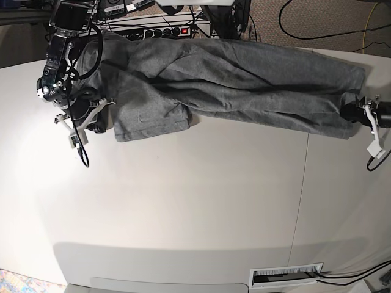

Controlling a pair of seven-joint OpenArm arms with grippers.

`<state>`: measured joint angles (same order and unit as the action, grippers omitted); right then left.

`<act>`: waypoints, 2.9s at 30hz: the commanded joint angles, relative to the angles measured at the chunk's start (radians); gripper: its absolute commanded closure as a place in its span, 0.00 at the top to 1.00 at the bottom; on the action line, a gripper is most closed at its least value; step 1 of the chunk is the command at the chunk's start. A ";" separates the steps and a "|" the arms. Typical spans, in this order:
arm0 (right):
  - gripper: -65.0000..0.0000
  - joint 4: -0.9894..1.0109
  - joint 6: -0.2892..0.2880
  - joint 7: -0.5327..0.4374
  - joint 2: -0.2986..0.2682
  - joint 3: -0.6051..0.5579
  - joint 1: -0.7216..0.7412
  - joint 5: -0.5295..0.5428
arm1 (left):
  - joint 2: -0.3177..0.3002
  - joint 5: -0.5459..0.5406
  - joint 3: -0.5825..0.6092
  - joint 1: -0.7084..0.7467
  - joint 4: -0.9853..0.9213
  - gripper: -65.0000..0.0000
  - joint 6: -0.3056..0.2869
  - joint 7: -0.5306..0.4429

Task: Fold the T-shirt properly
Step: 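Drag the held shirt end with the right gripper across the table, then move the left gripper along the shirt and pinch its hem end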

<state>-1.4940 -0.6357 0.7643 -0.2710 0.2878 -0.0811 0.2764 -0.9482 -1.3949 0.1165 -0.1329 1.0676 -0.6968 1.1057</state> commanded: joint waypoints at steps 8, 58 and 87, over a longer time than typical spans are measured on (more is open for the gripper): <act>0.00 -0.169 0.005 0.245 -0.010 0.003 0.000 0.100 | -0.032 -0.011 -0.010 -0.016 0.011 0.15 -0.001 -0.007; 0.00 0.053 0.004 -0.023 -0.009 0.006 0.008 0.005 | -0.027 -0.010 -0.010 -0.017 0.011 0.15 -0.001 -0.060; 0.00 0.052 0.083 -0.086 -0.010 -0.023 0.073 -0.195 | 0.095 0.530 -0.010 -0.019 0.011 0.15 -0.001 -0.431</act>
<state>-1.4387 -0.5610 0.6502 -0.2665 0.2615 -0.0162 0.1085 -0.8337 -0.8757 0.1112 -0.1421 1.0706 -0.7006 0.6628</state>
